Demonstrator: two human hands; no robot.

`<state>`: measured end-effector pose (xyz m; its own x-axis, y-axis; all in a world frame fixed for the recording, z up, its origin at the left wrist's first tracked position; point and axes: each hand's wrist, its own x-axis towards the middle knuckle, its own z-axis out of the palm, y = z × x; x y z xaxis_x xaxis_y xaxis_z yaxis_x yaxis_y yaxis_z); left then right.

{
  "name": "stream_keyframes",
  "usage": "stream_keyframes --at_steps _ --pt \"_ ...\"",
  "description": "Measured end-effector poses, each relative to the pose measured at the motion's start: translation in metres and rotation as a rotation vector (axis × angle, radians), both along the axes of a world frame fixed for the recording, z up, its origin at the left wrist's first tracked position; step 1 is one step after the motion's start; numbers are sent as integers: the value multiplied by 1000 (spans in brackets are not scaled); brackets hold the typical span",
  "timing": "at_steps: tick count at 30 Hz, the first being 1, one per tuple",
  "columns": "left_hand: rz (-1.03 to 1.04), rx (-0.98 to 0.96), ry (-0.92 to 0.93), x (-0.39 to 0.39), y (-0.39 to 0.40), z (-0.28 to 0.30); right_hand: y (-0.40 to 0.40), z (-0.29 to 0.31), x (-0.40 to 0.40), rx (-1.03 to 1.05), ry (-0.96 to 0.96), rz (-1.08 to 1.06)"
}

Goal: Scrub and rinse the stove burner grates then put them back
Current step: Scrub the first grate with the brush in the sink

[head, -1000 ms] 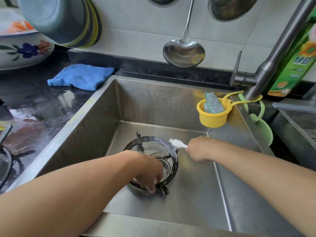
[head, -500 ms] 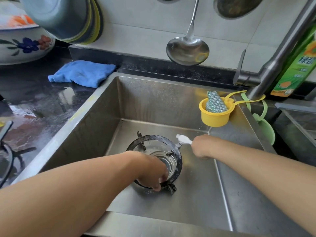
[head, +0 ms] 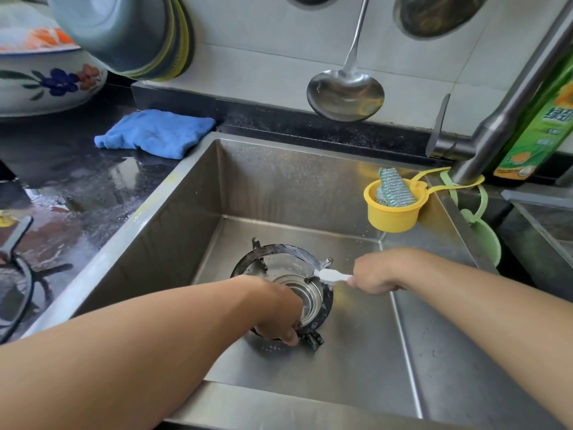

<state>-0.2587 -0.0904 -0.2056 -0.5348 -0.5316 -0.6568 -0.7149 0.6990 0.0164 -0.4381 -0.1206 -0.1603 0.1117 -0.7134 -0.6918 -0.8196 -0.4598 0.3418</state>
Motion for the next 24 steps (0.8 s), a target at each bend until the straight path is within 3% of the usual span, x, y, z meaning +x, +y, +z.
stream_keyframes --at_steps 3,7,12,17,21,24 --pt "-64 -9 -31 0 -1 -2 5 -1 1 30 20 103" --pt "-59 -15 -34 -2 -2 -4 18 -4 12 134 72 3" --pt "8 -29 16 -5 -2 -9 5 3 4 -241 106 -13" --pt "57 -10 81 -6 0 -11 17 -8 19 -80 92 56" --pt "82 29 110 -14 5 -10 4 0 12 -291 70 -38" --pt "33 11 90 -20 6 -10 3 -3 15 -328 87 17"
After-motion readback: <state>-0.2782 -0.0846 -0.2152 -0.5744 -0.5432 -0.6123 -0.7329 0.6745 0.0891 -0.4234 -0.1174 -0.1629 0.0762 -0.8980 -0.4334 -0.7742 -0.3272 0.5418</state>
